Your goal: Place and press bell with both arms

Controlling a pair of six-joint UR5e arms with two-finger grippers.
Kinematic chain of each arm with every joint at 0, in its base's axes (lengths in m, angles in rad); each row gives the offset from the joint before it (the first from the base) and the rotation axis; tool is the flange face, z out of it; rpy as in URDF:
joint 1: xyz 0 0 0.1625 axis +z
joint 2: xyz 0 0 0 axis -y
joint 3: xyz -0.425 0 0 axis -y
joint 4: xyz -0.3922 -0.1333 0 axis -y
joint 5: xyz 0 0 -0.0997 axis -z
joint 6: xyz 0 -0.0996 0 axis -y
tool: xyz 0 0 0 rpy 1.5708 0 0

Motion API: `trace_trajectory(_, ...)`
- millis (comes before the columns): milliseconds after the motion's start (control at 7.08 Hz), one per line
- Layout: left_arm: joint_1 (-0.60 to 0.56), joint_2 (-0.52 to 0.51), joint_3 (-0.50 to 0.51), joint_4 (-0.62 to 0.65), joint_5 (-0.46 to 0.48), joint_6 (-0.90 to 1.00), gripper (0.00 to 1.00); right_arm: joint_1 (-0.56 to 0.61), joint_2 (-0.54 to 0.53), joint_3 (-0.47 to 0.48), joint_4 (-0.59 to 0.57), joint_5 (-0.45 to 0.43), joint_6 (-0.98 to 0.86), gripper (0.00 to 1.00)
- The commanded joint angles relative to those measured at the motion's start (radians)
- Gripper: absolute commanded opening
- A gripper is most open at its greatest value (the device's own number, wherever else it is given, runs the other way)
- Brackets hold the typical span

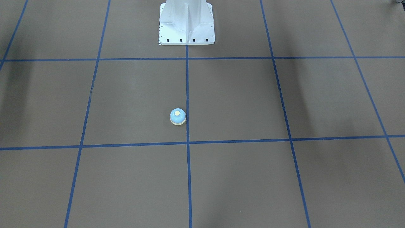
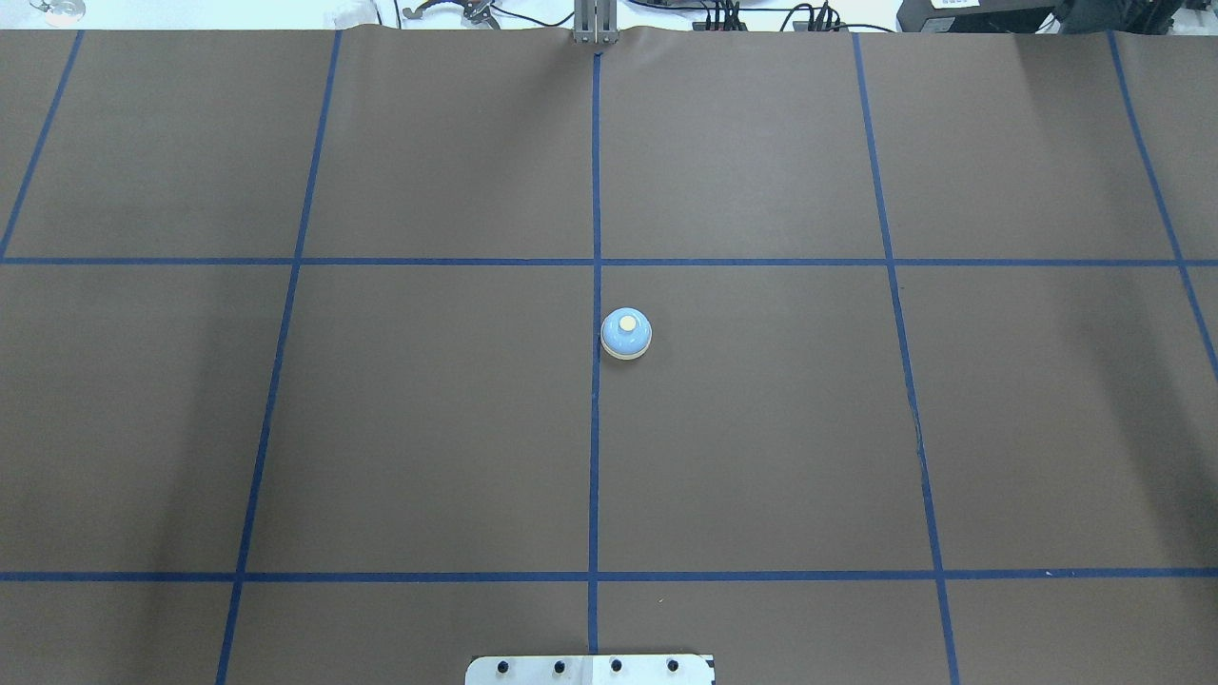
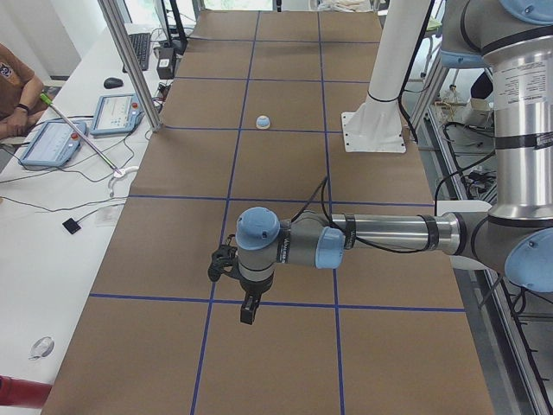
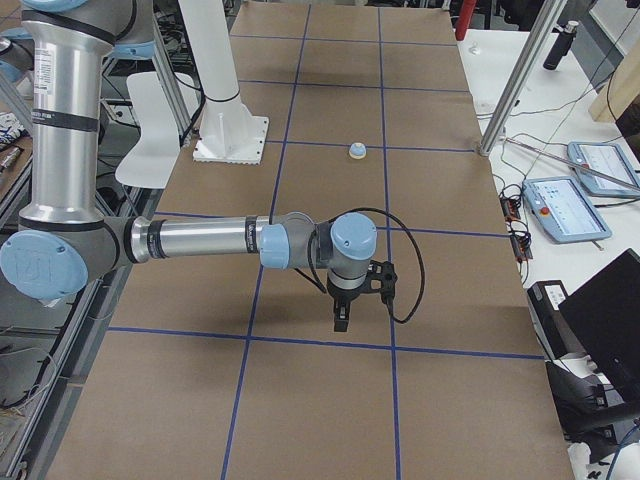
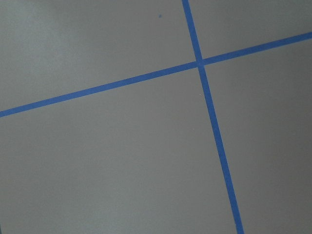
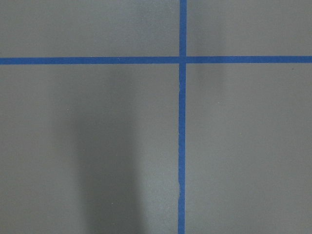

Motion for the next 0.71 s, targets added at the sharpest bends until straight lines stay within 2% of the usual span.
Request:
trace_trajectory(0,-0.002,0.000,-0.001,-0.001,0.004,0.000,1.00,0.000,0.002,-0.006,0.000,-0.001,0.000,1.00)
trace_trajectory(565,-0.002,0.000,0.000,0.001,0.004,0.002,1.00,0.000,0.014,-0.013,0.000,-0.001,0.002,1.00)
